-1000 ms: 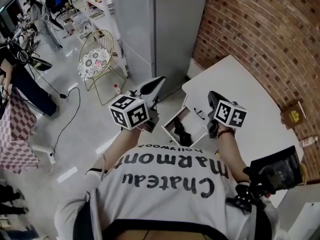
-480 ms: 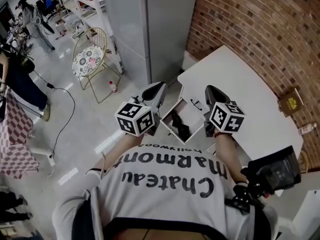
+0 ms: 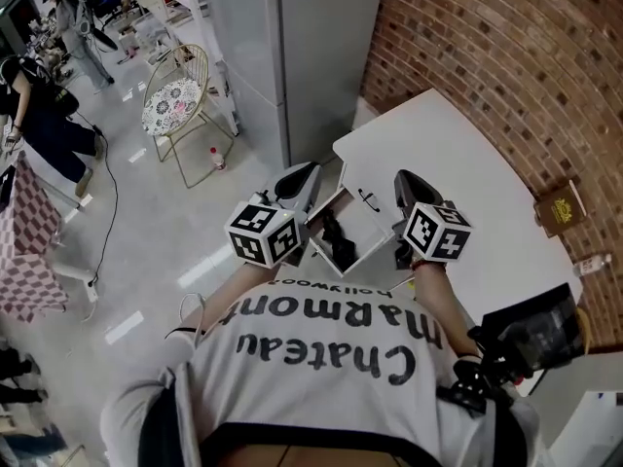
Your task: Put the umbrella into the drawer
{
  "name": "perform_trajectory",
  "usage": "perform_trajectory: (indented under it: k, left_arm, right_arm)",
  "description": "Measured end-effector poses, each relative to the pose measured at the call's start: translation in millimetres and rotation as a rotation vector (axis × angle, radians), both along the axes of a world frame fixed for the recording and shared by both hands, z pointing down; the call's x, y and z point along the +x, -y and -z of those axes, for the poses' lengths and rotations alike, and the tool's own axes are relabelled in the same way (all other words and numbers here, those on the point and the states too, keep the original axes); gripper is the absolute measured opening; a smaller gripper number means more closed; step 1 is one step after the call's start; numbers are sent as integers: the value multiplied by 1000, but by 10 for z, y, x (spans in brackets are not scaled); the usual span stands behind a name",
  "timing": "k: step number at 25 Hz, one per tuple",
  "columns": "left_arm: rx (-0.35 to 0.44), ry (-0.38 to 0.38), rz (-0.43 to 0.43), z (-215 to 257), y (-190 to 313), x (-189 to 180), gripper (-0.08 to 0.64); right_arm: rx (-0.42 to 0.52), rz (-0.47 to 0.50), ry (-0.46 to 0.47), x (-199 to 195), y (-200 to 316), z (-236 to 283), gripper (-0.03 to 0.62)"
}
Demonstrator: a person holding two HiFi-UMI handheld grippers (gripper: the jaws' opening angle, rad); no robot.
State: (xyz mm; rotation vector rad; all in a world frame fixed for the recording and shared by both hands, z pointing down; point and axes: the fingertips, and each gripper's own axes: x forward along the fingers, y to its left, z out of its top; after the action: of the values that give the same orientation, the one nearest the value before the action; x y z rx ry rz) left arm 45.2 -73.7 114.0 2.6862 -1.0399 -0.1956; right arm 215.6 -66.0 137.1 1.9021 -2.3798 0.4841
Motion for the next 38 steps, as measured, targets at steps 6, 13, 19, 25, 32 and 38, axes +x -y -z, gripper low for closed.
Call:
perform_trajectory:
  k: [6,13,19,25,32,38]
  left_arm:
    - [-67,-12,28,-259,-303,322,17]
    - [-95,-13,98,-369,-565,526,17]
    - [-125,2,150,-509,-744,596,17]
    - [-165,0,168,-630,-891,702,17]
    - [-190,8,182,-766,-1056,889,17]
    - [-189,11,200,-824,-1157,990,17]
  right_arm:
    - [-56,64,47,284,-176,-187,18]
    - [-103,144,10,478,-376,-369,15]
    - [-110,200,-70,520,-526,-504,14]
    - [-142,252,-98,562,-662,-639,14]
    - [-185,273,-30,740,-810,-803,14]
    - [-182,284,-34,871,-893,-861,14]
